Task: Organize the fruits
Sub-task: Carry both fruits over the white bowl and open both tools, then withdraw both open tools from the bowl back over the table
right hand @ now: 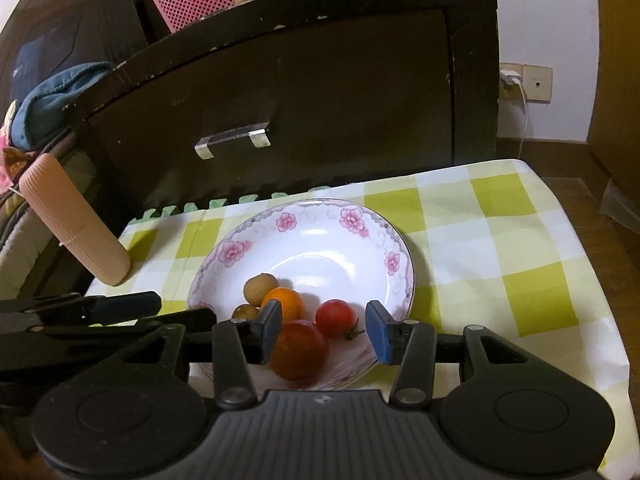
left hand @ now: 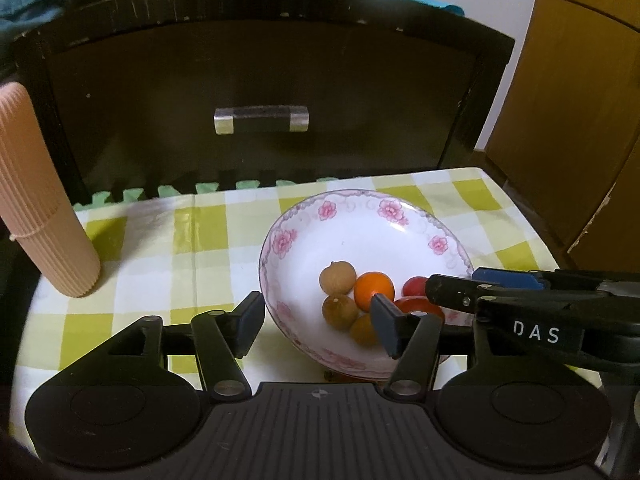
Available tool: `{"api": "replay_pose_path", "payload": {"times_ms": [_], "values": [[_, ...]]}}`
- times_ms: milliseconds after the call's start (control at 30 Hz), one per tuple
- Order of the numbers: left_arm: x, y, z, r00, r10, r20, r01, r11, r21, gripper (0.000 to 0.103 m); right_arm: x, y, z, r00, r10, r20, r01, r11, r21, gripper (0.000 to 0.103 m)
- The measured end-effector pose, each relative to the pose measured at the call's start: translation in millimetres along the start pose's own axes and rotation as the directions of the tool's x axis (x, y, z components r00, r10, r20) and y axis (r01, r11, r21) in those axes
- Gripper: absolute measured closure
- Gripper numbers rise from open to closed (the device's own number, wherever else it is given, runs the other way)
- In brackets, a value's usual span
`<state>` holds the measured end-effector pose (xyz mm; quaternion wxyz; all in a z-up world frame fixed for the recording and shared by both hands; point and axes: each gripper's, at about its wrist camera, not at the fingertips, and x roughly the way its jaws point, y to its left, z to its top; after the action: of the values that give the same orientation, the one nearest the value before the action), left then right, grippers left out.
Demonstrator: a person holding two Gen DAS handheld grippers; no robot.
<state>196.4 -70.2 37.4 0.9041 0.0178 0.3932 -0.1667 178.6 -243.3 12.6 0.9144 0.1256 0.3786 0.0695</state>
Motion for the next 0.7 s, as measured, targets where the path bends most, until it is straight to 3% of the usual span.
{"api": "replay_pose_path", "payload": {"times_ms": [700], "values": [[-41, 23, -35, 0.999, 0.038, -0.027, -0.038, 0.999, -0.003, 0.034, -25, 33, -26, 0.998, 0.057, -0.024, -0.057, 0.998, -0.009, 0.059]]}}
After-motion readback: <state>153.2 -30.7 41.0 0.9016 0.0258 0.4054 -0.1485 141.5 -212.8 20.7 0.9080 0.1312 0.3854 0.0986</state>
